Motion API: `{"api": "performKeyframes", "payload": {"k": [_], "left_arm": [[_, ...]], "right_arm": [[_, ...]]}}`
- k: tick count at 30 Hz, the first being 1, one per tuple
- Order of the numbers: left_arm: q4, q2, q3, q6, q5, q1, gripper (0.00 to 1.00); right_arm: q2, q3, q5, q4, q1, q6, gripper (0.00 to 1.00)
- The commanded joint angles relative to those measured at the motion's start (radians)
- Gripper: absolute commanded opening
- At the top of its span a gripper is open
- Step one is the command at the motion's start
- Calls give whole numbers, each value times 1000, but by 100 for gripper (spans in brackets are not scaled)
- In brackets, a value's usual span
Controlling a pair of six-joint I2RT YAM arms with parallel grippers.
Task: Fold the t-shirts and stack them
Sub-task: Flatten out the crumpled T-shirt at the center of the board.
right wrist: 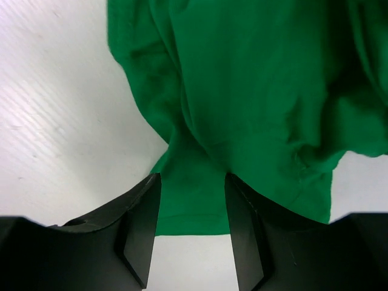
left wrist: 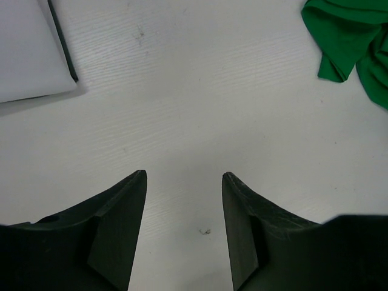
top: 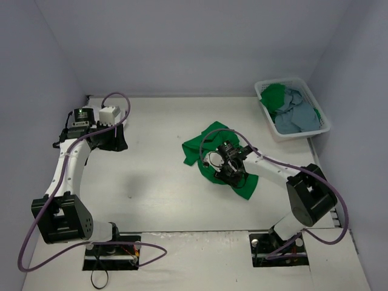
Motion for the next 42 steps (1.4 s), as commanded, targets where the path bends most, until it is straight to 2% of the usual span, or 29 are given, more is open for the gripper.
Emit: {"api": "performKeyframes", "payload": {"k": [1,7,22,24,25,26,27,28,36,42], "left_arm": [[0,-45,8,26,21,-6,47],[6,-39,12,12,21,-5,48],[28,-37,-17,9,14,-6,48],[34,-41,-25,8,14,-6,48],[36,-42,-26,8,15,-6,48],[36,-42,-28,6,15,-6,48],[37,-42,-29,6,18,-6,48],[39,-42,-34,5,17,-6,48],[40,-34,-34,-1,38,-6,48],[55,-34,-65,2,67,-17,48]], "right_arm": [[5,15,86,-13,0,-1,43],[74,26,133,-12,0,36,45],[173,25,3,-2,0,48,45],[183,29,-11,-1,0,51,40],[190,32,-19,-1,0,51,33],[192,37,-20,-1,0,54,15],[197,49,-19,1,0,56,5],[194,57,-17,-1,0,60,0],[50,253,-10,-18,21,24,0],[-64,573,-65,-22,37,5,0]]}}
